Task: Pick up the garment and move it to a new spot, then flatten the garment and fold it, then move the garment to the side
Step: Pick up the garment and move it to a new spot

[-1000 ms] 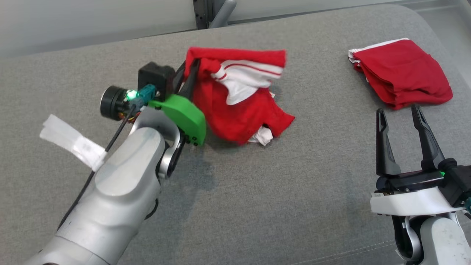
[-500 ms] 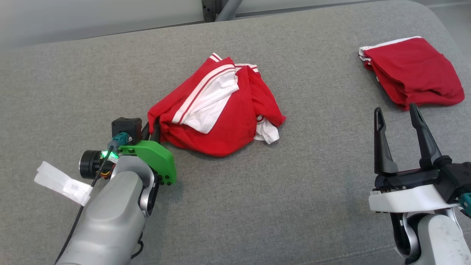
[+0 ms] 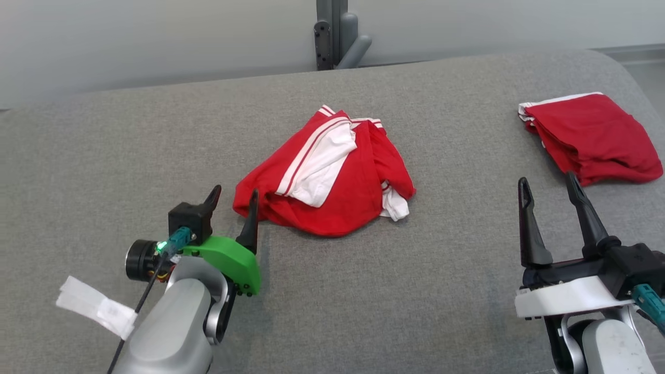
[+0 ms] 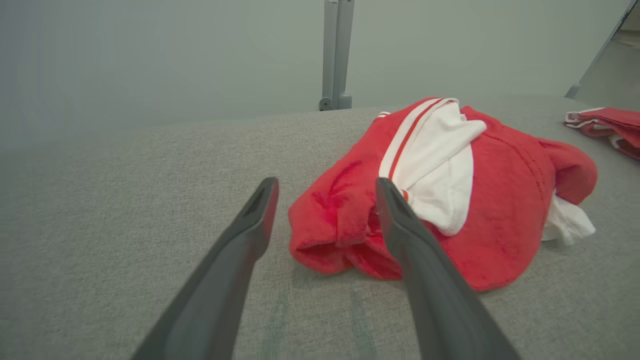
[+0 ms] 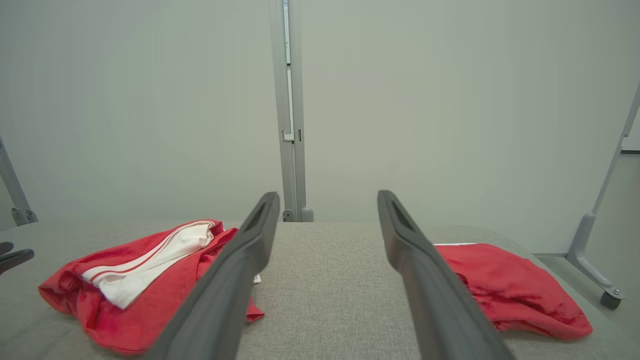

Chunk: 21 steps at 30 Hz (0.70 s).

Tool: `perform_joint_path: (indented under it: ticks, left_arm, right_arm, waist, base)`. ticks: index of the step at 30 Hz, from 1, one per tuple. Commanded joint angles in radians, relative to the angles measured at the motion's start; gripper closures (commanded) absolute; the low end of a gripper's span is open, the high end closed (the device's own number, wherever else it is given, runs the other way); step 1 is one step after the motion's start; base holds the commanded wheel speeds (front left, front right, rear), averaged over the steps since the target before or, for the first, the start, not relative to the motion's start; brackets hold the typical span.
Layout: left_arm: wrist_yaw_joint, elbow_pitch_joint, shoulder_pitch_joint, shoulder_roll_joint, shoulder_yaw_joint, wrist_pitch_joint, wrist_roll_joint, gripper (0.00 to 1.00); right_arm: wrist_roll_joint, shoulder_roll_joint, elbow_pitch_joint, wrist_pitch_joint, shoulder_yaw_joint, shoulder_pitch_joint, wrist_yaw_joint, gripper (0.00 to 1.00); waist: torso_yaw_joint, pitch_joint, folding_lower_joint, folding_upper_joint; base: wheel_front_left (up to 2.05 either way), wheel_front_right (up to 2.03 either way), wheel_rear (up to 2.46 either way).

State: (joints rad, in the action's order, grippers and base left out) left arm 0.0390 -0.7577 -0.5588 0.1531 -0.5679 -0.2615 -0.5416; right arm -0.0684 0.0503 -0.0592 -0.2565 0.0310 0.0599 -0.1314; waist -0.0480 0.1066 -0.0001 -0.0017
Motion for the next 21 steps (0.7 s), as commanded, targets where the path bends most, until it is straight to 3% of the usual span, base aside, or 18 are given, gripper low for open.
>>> perform_joint_path:
  ticks: [1,12,21]
  left_arm:
    - [0.005,0.049,0.054,0.011,0.022,-0.004,0.033,0.00]
    - [0.041,0.326,0.283,0.027,0.159,-0.004,0.144,0.00]
    - [0.065,0.515,0.489,-0.006,0.289,-0.004,0.169,0.00]
  right_arm:
    - [-0.010,0.001,0.012,0.002,-0.004,-0.020,0.002,0.00]
    - [-0.028,0.001,0.061,-0.001,-0.022,-0.059,0.002,0.00]
    - [-0.057,0.001,0.113,-0.008,-0.030,-0.086,0.002,0.00]
  waist:
    - [0.036,-0.050,0.0001,0.0017]
    - [0.075,-0.115,0.0001,0.0017]
    - [0.100,-0.128,0.0001,0.0017]
  base:
    - [0.00,0.00,0.00]
    - [0.00,0.00,0.00]
    - [0.00,0.00,0.00]
